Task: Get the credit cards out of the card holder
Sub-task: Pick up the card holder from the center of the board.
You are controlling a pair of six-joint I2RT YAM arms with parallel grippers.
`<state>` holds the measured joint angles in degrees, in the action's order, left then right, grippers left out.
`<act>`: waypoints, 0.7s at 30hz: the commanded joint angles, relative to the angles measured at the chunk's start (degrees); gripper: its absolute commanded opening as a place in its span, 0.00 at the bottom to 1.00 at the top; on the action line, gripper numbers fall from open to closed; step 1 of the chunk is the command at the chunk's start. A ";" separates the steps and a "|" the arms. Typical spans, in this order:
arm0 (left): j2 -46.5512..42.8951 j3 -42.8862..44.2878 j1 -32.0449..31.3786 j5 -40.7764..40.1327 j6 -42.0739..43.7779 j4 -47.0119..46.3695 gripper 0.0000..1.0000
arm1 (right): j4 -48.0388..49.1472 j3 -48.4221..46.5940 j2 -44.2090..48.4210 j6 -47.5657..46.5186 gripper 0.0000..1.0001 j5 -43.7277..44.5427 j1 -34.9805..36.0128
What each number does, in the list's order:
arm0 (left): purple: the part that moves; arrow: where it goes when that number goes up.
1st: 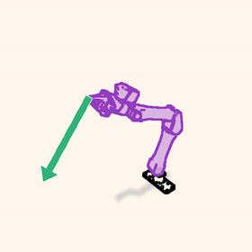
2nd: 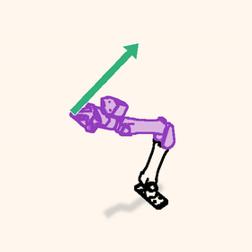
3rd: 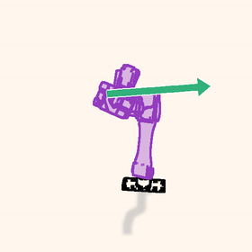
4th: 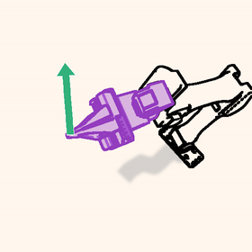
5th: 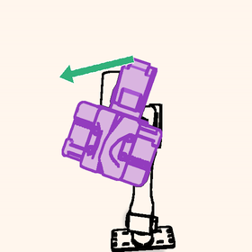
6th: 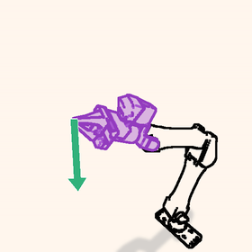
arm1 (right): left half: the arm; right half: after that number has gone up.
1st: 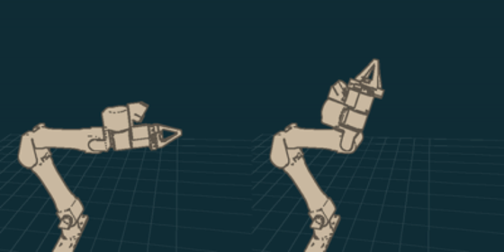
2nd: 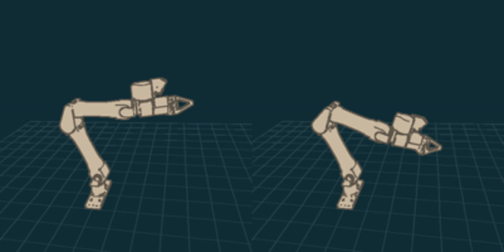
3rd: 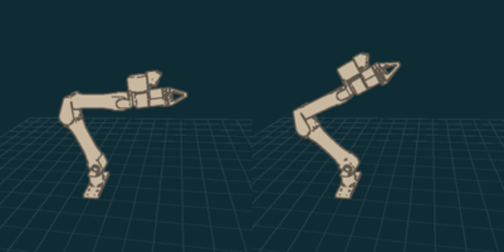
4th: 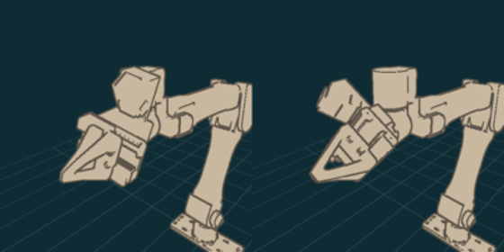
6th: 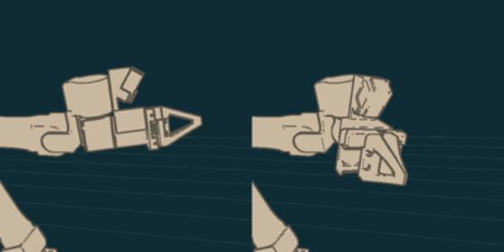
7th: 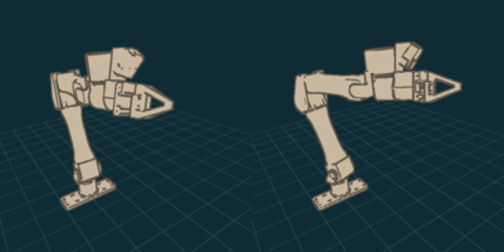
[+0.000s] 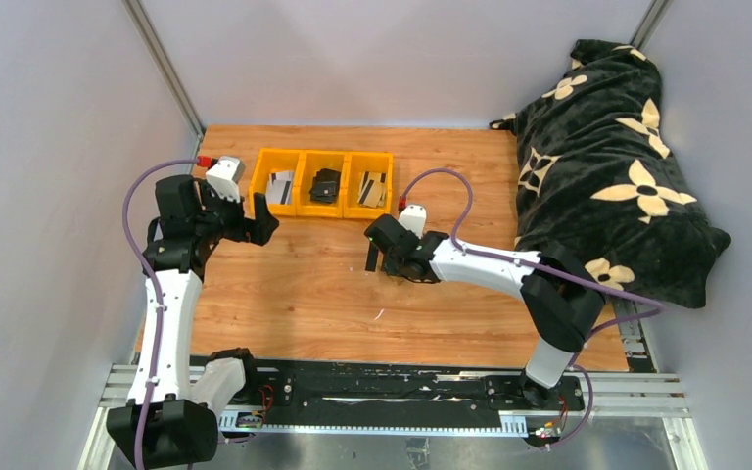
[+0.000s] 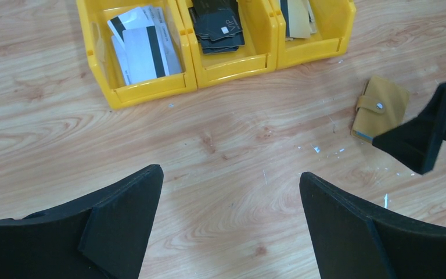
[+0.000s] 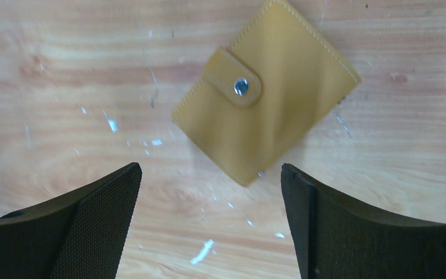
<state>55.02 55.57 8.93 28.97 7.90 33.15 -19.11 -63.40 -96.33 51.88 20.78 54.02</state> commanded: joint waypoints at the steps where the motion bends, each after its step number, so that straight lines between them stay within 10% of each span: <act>1: -1.53 0.33 0.37 0.94 -0.39 0.08 1.00 | -1.62 -3.85 -3.73 11.16 0.92 4.38 -1.24; 21: -3.20 0.97 0.39 2.40 -1.34 0.14 1.00 | -8.88 -1.69 -11.27 9.98 0.90 8.85 -5.67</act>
<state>52.62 55.57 8.93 29.82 7.73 33.34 -25.52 -69.12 -106.21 62.92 31.46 50.57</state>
